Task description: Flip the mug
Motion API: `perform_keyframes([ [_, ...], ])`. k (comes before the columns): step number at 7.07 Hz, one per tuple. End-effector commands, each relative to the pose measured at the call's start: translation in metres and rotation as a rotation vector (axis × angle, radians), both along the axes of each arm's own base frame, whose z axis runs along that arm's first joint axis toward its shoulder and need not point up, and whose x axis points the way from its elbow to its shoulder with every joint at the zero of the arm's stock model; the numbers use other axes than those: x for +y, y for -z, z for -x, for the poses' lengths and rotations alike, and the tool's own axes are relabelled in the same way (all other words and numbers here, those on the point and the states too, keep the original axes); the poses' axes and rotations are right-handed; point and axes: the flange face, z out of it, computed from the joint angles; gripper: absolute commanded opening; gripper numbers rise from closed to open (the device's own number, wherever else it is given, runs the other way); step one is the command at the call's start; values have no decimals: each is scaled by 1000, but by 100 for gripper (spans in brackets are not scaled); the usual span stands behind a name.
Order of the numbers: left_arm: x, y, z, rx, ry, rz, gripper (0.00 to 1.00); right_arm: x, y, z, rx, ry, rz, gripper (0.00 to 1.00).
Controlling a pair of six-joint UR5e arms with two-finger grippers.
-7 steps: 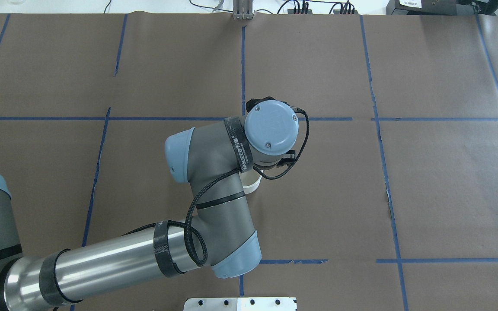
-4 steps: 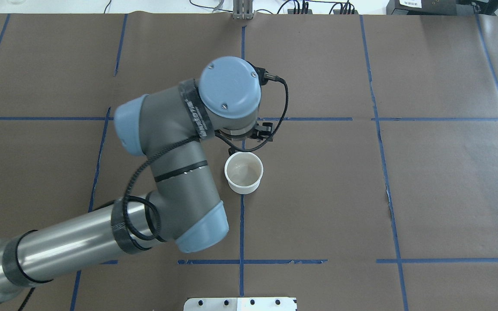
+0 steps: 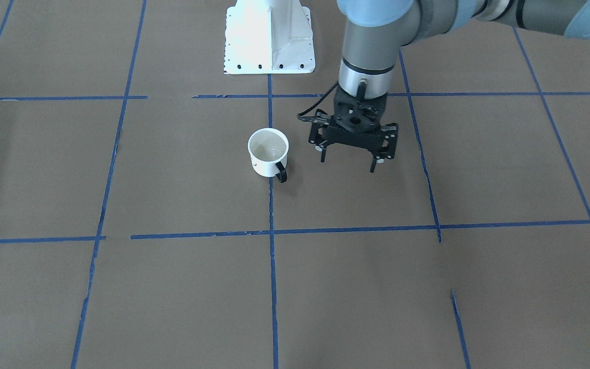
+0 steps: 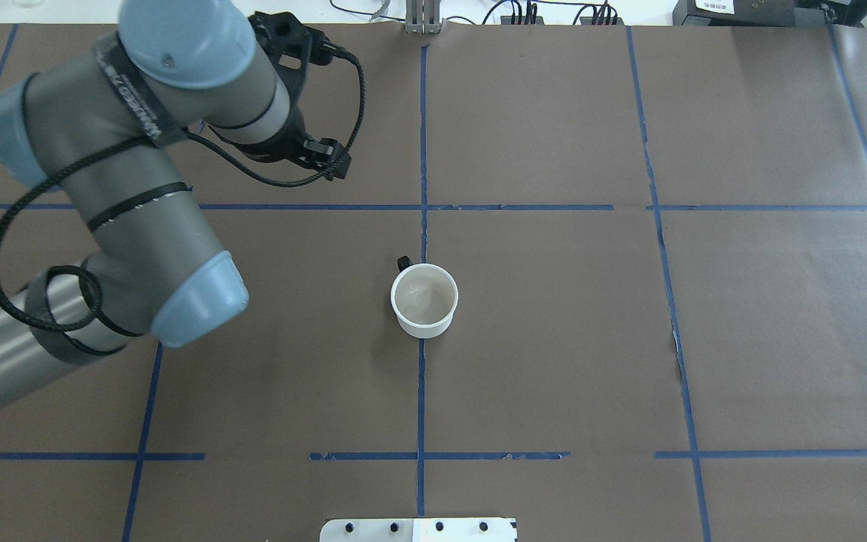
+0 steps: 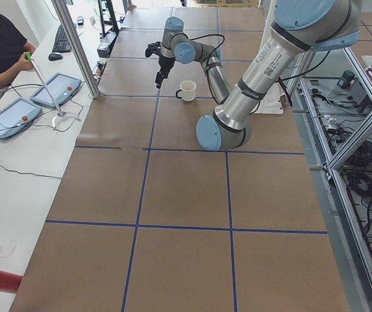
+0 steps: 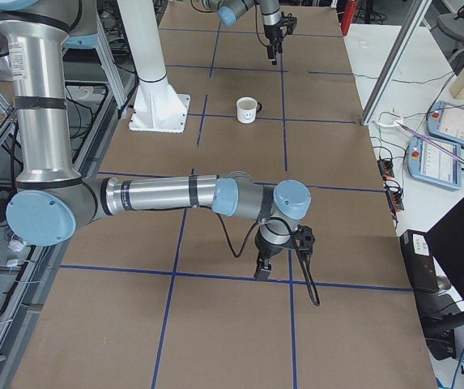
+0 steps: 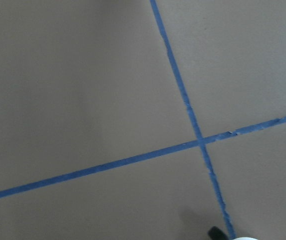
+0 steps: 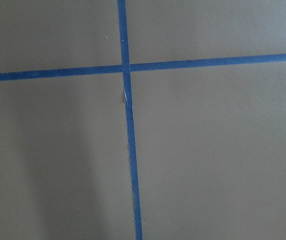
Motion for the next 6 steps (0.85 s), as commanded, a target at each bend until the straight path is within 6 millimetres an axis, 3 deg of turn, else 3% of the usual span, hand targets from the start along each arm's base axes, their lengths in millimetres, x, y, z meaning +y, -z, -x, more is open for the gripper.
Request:
perform_keyframes([
  [1,-47,-63,110,-78,-91,-112,100,0,0,0,0,0,0,100],
  [3,-69,-121,188,-109,-42,-133,100,0,0,0,0,0,0,100],
  [5,-96,-213,271,-122,-88,-102,100,0,0,0,0,0,0,100],
  [6,-90,-260,318,-26,-82,18,100,0,0,0,0,0,0,100],
])
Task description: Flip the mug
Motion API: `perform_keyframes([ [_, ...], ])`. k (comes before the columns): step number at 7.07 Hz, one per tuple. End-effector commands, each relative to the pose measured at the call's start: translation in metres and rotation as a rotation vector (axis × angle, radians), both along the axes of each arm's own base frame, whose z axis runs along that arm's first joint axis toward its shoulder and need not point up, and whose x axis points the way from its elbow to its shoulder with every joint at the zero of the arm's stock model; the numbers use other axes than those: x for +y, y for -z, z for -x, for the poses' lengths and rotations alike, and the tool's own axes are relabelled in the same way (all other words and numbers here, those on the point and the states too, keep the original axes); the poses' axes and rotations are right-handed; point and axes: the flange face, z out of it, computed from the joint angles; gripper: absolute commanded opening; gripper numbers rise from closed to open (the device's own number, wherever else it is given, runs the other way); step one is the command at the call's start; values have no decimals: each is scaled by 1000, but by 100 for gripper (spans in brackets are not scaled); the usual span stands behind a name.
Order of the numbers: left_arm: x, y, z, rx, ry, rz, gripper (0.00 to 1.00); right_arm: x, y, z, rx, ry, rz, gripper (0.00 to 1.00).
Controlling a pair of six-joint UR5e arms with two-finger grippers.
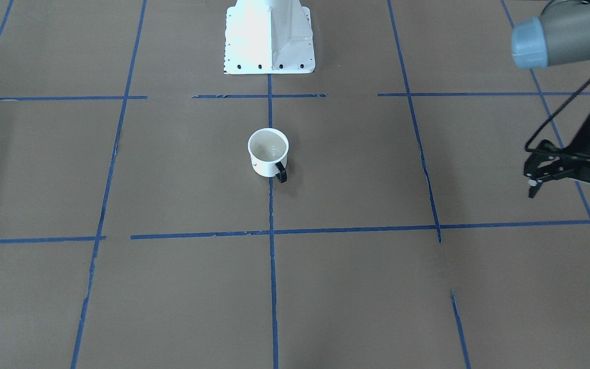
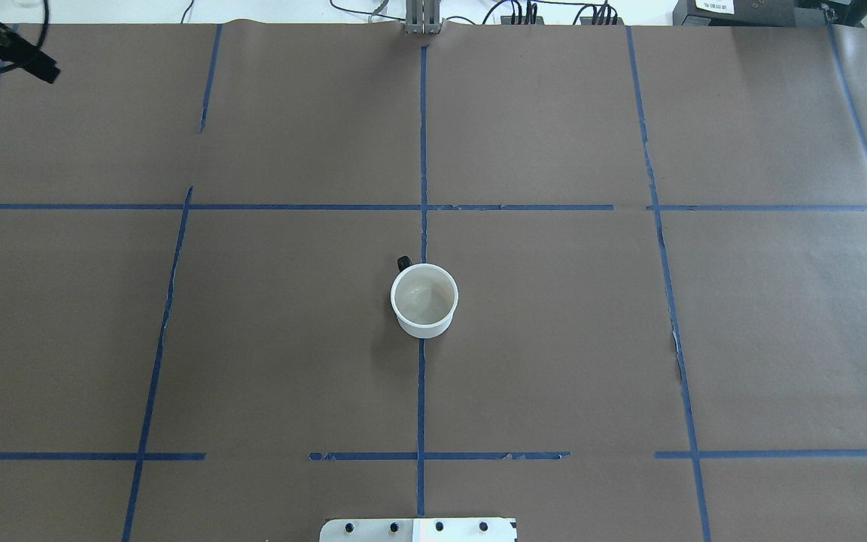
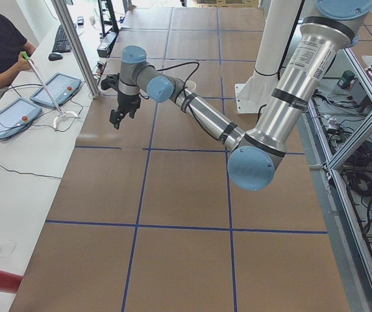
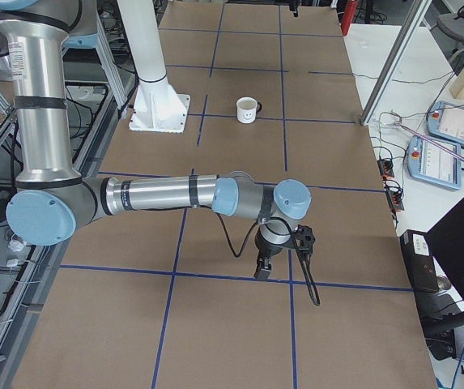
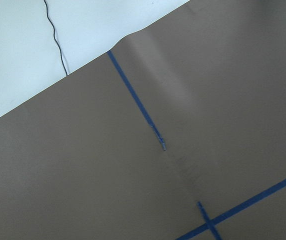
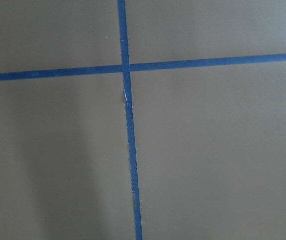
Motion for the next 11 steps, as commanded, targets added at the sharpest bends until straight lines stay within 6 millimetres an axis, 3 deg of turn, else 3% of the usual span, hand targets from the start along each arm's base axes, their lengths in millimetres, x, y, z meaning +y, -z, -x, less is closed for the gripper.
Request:
perform_keyframes([
  [1,28,-121,90,148,14,226,100,0,0,0,0,0,0,100],
  [2,43,-163,135,127,49,250,100,0,0,0,0,0,0,100],
  [3,61,-217,183,107,65,279,100,0,0,0,0,0,0,100],
  [4,76,-257,200,103,66,322,100,0,0,0,0,0,0,100],
  [5,98,-285,199,106,71,378,100,0,0,0,0,0,0,100],
  [7,108,-300,198,108,75,418,100,0,0,0,0,0,0,100],
  [11,107,-293,196,109,72,404,100,0,0,0,0,0,0,100],
])
